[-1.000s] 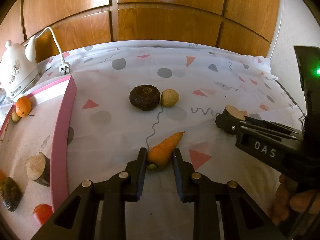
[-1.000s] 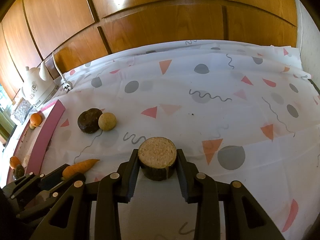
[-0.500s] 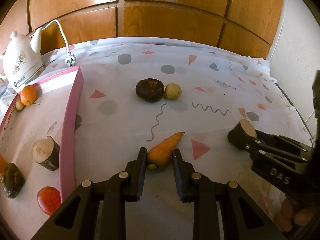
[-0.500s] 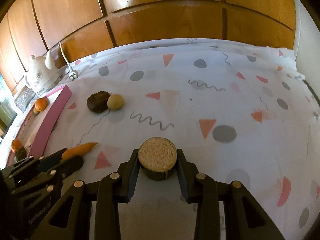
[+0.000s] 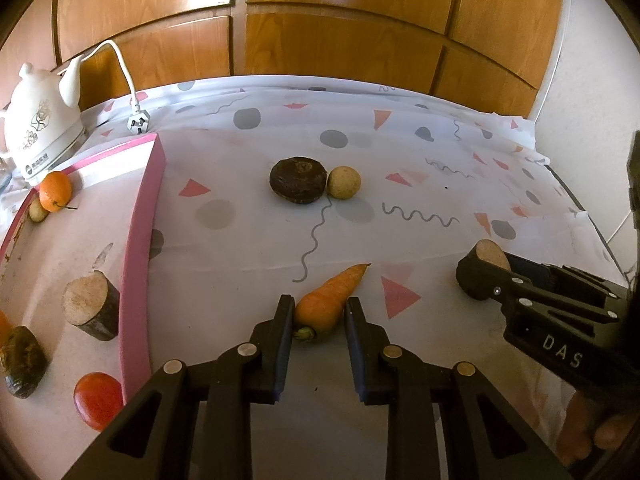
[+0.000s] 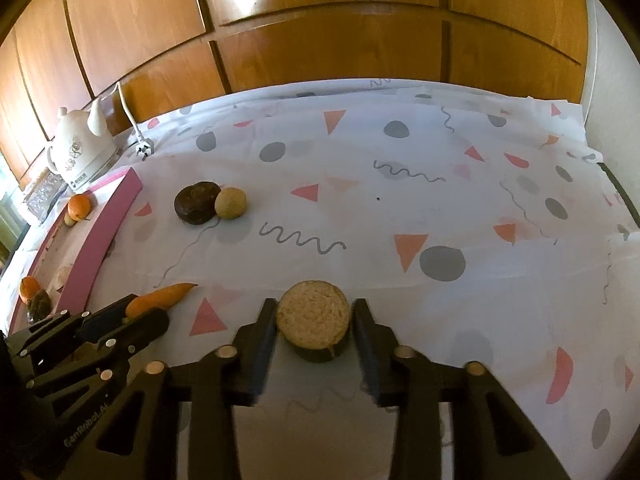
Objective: Organize fruits
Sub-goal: 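Hold the carrot and root piece raised above the cloth with both grippers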
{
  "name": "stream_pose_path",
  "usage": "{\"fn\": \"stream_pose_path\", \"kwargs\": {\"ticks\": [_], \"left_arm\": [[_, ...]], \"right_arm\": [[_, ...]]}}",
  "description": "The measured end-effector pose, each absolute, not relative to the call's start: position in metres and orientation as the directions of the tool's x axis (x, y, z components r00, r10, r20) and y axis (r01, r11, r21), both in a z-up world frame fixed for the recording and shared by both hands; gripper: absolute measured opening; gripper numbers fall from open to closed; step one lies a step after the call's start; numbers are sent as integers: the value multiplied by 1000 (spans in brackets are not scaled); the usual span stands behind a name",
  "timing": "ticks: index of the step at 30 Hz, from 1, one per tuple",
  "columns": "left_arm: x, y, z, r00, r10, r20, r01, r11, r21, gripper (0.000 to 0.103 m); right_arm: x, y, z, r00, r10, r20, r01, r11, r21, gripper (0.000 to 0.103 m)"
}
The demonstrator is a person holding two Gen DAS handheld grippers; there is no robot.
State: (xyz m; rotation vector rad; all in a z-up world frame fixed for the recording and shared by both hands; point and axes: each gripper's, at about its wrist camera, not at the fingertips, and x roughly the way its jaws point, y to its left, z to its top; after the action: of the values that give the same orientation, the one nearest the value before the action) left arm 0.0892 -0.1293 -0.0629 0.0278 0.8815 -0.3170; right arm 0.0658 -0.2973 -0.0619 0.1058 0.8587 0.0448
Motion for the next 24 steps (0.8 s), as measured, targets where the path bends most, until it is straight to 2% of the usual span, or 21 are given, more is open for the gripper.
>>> {"fn": "stream_pose_path", "kwargs": {"ticks": [16,24], "left_arm": [[81,-122,-56,589,-250,-768,268,958,-106,25],[72,-119,-43,609,-262,-749,266,957,-119,25]], "right_arm": [[57,-279,-65,666,10,-746,6,1000,19,36],[53,-271,-62,659,54,-750,-15,998,58,36]]}}
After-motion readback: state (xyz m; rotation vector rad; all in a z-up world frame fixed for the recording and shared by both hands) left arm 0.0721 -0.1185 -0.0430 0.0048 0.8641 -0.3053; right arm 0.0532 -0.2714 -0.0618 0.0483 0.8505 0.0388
